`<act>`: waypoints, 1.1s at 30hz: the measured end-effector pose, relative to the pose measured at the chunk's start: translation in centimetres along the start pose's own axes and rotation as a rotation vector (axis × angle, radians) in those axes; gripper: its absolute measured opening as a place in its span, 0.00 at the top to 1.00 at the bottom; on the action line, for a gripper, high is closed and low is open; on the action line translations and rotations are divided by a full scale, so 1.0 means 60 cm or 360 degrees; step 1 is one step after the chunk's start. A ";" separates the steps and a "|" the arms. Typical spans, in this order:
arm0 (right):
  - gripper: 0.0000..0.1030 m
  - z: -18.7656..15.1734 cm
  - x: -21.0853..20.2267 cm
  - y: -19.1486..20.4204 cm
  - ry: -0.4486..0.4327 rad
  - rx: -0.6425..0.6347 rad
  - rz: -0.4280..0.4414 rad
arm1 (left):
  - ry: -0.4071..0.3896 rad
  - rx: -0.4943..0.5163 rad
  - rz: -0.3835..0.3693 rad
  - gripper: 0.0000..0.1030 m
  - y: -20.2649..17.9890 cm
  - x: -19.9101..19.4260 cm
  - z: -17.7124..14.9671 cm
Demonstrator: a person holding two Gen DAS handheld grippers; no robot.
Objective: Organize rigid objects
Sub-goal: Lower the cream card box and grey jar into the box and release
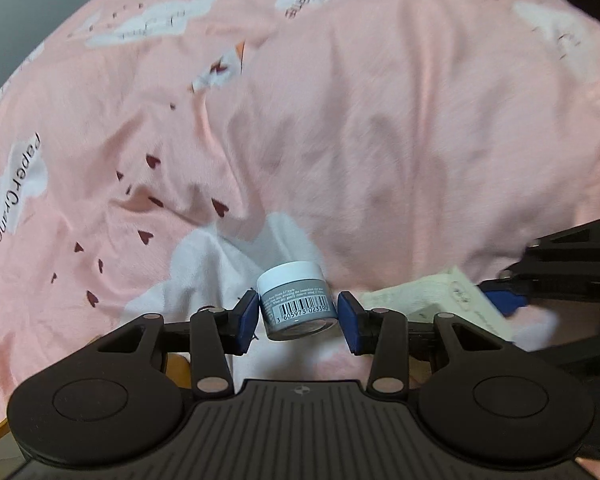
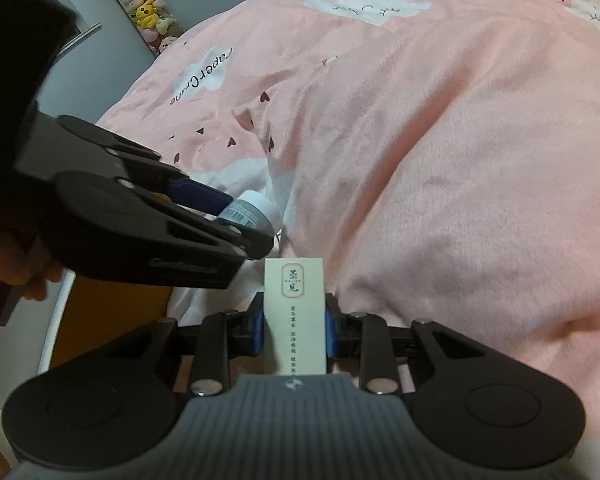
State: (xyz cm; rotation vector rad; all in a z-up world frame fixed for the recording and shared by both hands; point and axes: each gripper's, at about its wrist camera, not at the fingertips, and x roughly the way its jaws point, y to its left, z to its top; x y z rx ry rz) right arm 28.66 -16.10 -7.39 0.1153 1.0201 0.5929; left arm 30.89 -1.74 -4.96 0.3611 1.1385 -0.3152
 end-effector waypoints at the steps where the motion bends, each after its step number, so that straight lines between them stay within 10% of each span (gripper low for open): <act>1: 0.74 0.000 -0.004 0.004 -0.0006 -0.0005 -0.0004 | -0.0021 0.0004 -0.0008 0.53 -0.003 -0.013 -0.001; 18: 0.74 0.017 -0.140 0.131 -0.0231 -0.0262 -0.0051 | -0.0332 -0.0020 0.0038 0.53 0.030 -0.206 -0.082; 33: 0.74 0.048 -0.056 0.287 -0.0034 -0.0422 0.0206 | -0.0108 -0.0011 0.0182 0.53 0.138 -0.177 -0.222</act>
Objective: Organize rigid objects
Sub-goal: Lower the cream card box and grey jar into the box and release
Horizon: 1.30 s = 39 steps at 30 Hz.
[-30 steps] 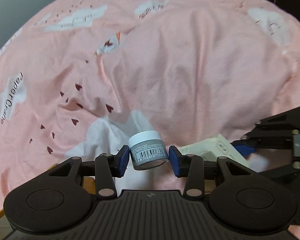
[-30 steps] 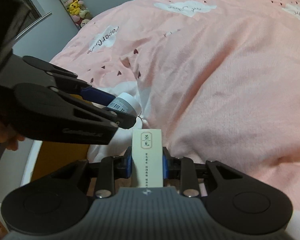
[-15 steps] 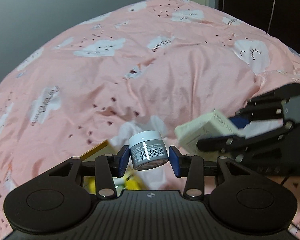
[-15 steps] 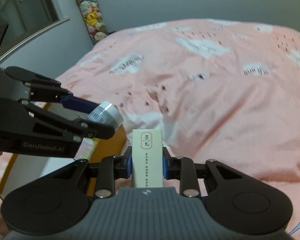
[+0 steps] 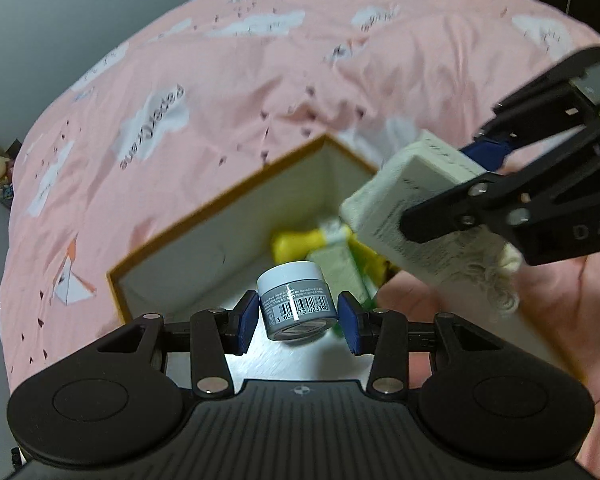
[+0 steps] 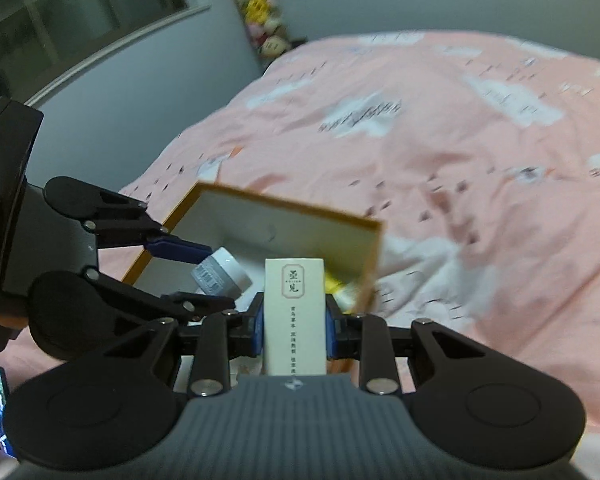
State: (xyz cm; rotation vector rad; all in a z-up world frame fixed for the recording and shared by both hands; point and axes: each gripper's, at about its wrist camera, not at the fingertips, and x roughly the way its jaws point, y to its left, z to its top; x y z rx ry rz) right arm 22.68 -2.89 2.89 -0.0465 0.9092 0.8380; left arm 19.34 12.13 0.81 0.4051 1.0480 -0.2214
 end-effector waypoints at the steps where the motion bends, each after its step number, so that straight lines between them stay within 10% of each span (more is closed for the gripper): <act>1: 0.74 0.003 0.016 0.005 0.0026 -0.0001 0.0012 | 0.0021 0.0012 0.0004 0.53 0.004 0.009 -0.005; 23: 0.73 0.002 0.252 0.021 0.0519 0.0223 0.0368 | 0.0344 0.0357 0.0160 0.53 0.029 0.097 -0.041; 32: 0.64 -0.007 0.234 0.035 0.0517 0.0056 0.0201 | 0.0340 0.0375 0.0179 0.52 0.023 0.107 -0.039; 39: 0.80 -0.023 0.219 0.048 0.0537 -0.0034 0.0168 | 0.0321 0.0364 0.0166 0.52 0.022 0.100 -0.040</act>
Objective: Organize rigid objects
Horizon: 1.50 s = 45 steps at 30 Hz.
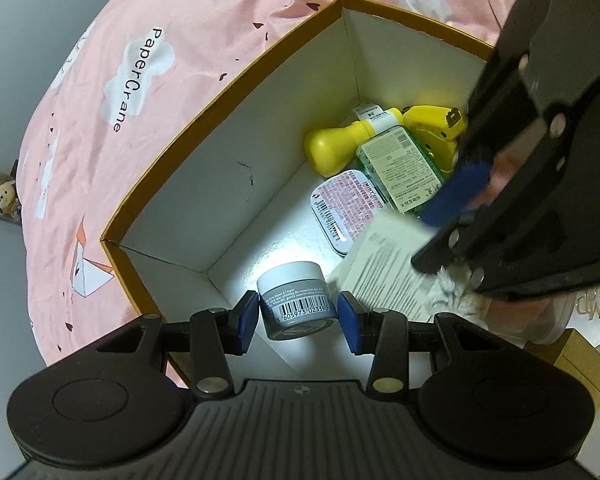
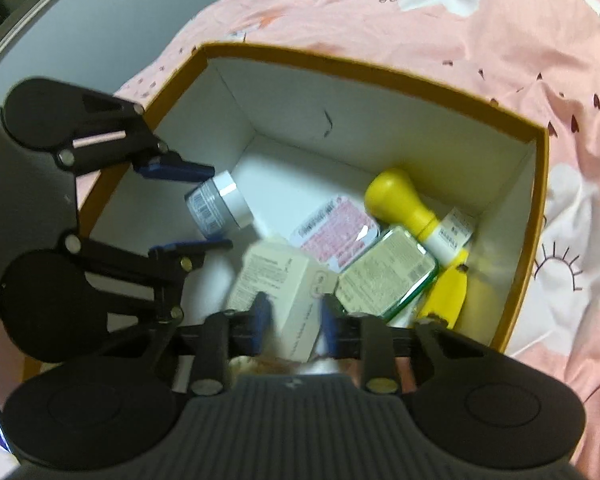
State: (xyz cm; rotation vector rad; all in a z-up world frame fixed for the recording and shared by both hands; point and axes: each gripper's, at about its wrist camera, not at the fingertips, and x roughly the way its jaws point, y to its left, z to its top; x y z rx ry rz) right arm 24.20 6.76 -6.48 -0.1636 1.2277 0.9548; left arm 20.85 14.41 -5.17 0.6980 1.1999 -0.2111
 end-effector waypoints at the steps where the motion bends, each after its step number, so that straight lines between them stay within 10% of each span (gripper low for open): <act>1: 0.83 0.001 0.007 -0.005 0.0010 0.0030 0.0041 | 0.0000 0.0006 0.0003 0.53 0.000 0.000 0.000; 4: 0.96 0.003 0.027 -0.009 0.0053 0.0051 0.0088 | -0.0005 0.0013 -0.0001 0.53 0.003 -0.001 0.000; 45: 0.82 0.016 -0.084 -0.018 -0.0169 -0.0181 -0.0334 | -0.0144 -0.0201 -0.0066 0.44 0.043 -0.014 0.046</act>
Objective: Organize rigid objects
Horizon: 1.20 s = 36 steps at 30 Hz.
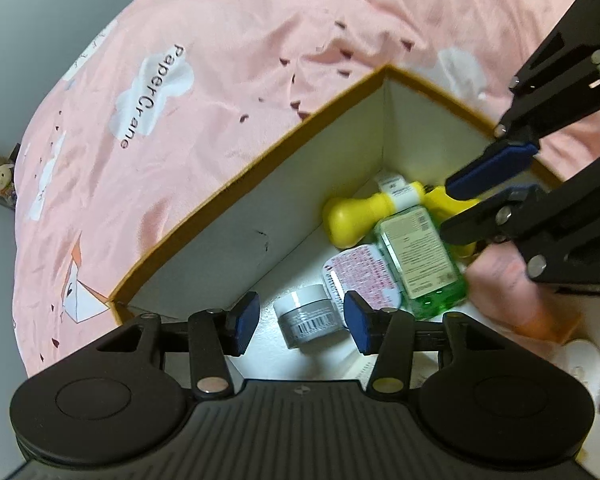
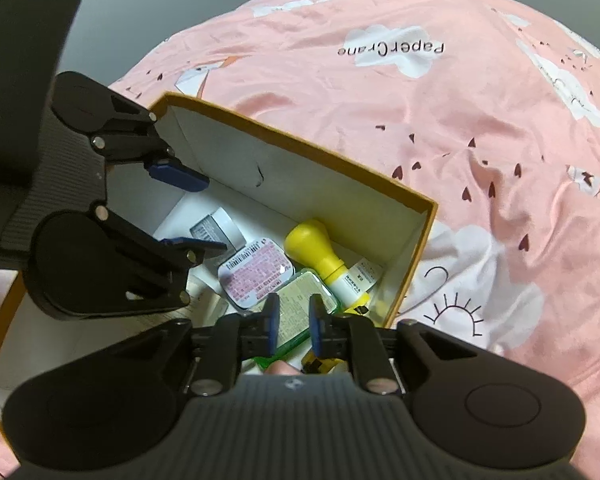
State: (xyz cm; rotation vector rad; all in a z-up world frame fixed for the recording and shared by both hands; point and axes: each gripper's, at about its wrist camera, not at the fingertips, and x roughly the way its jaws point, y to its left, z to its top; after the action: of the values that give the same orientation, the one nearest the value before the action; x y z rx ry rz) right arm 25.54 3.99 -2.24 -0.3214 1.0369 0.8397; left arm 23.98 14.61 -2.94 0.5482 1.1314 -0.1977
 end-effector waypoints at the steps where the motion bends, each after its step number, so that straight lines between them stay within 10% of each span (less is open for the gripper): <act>1: 0.79 0.000 -0.008 0.001 -0.0015 0.0001 -0.0004 | -0.0017 -0.0012 0.0000 0.44 -0.003 -0.009 -0.001; 15: 0.58 -0.076 -0.204 0.003 -0.0316 0.0063 -0.0237 | -0.0668 -0.0311 0.0034 0.44 -0.065 -0.216 -0.035; 19: 0.36 -0.132 -0.270 0.003 -0.0452 0.0152 -0.0334 | -0.0915 -0.0378 0.0080 0.39 -0.107 -0.277 -0.060; 25: 0.31 -0.227 -0.332 0.019 -0.0613 0.0267 -0.0491 | -0.1021 -0.0604 0.0059 0.36 -0.158 -0.326 -0.102; 29: 0.17 -0.283 -0.349 0.038 -0.0682 0.0299 -0.0601 | -0.1120 -0.0736 0.0128 0.15 -0.192 -0.340 -0.143; 36: 0.10 -0.370 -0.348 0.048 -0.0674 0.0384 -0.0689 | -0.1028 -0.0920 0.0184 0.11 -0.231 -0.316 -0.190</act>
State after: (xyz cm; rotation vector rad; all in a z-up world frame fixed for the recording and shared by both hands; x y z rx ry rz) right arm 4.50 -17.00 4.98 -0.1432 0.6284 0.3621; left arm 0.96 6.31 6.15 0.0147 0.4821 0.0590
